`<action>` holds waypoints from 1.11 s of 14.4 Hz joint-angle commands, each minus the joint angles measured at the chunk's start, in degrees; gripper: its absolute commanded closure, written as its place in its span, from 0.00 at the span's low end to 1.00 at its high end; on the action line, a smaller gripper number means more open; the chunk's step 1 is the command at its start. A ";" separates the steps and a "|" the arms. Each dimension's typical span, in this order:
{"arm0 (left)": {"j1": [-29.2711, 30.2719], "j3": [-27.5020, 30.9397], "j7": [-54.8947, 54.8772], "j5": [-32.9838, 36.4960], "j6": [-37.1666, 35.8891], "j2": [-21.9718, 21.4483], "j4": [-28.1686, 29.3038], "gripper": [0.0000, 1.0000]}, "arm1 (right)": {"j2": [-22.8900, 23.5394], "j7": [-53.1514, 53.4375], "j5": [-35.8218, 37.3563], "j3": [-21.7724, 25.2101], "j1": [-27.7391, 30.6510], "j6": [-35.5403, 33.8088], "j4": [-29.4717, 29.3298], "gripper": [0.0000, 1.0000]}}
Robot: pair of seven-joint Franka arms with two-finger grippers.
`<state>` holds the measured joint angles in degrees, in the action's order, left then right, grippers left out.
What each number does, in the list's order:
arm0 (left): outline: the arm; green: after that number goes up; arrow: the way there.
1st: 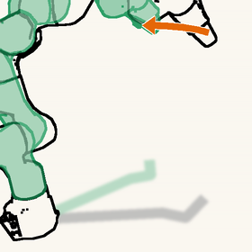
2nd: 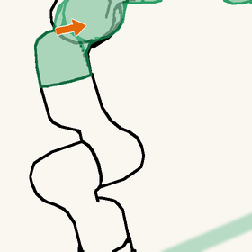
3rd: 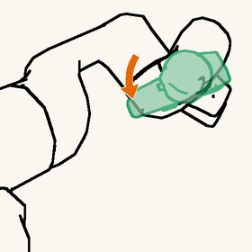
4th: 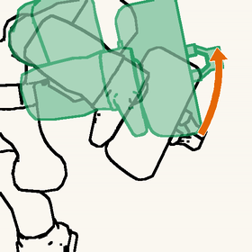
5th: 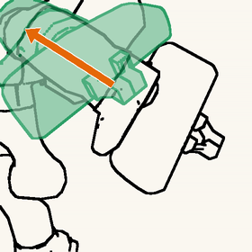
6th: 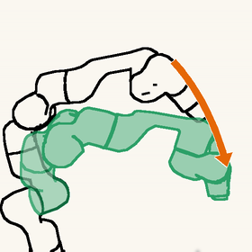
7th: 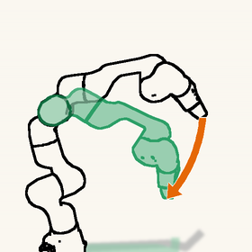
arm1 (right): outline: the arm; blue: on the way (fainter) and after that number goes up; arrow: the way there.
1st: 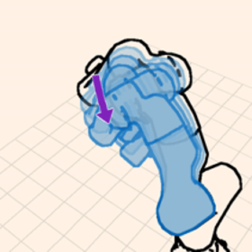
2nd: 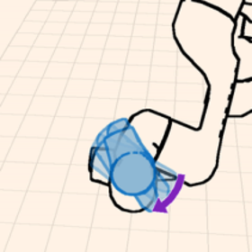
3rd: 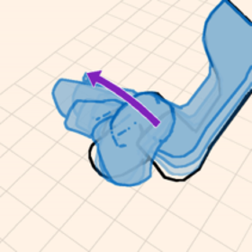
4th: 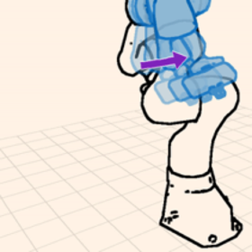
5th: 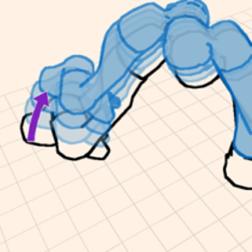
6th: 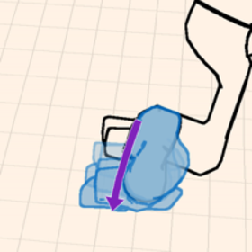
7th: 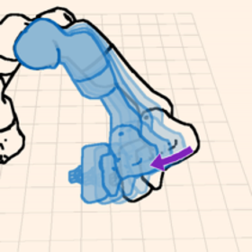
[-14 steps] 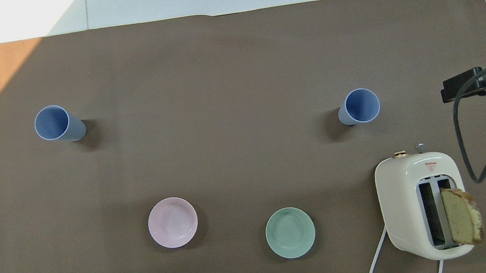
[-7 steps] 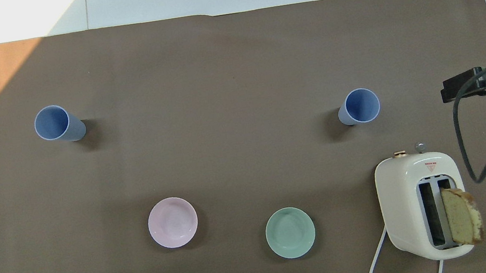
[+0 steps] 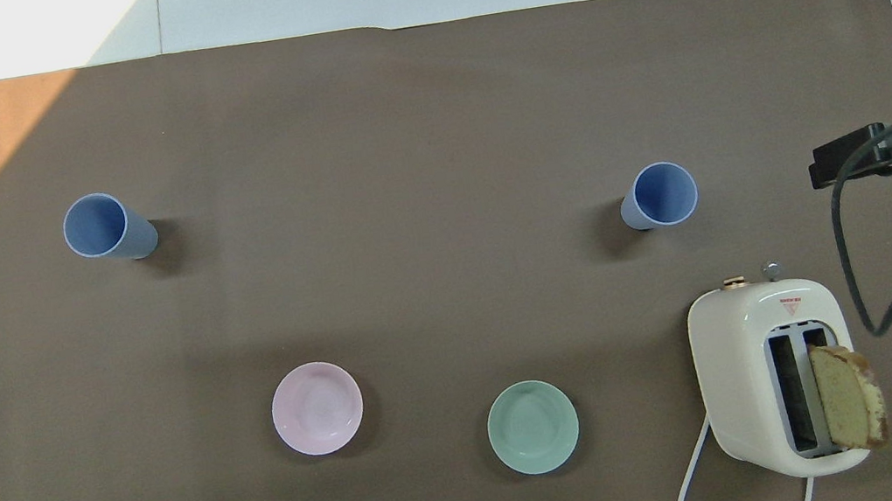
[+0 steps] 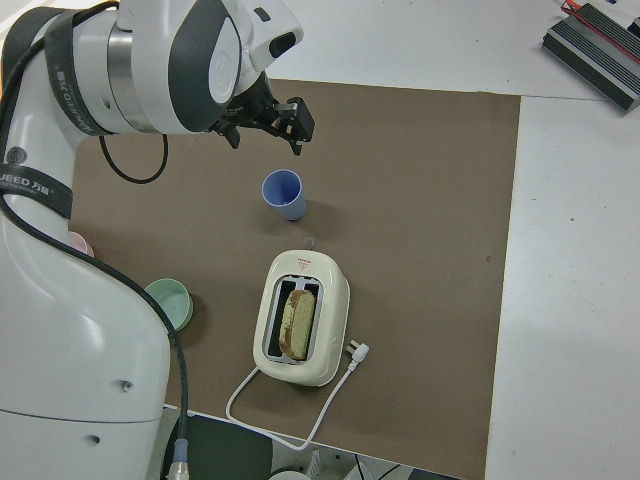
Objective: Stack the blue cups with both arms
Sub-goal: 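Reach the left gripper to the blue cup nearest it and grasp it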
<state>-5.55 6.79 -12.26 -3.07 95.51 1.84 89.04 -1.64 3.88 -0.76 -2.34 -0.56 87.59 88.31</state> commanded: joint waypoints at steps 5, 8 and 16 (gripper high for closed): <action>-0.26 0.15 -0.04 0.70 5.74 0.88 2.63 0.00 | -0.03 -1.25 -0.91 -0.13 0.47 0.12 -0.07 0.00; 0.09 0.15 -0.48 0.70 8.28 2.81 2.63 0.00 | -0.03 -1.25 -0.82 -0.13 0.47 0.12 -0.07 0.00; 1.24 0.15 -0.66 0.70 18.12 8.44 2.72 0.00 | -0.03 -1.25 -0.82 -0.13 0.47 0.12 -0.07 0.00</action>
<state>-4.85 7.10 -12.35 -3.07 110.44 9.37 91.29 -1.64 3.88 -0.76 -2.38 -0.56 87.61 88.31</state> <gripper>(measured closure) 0.000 0.000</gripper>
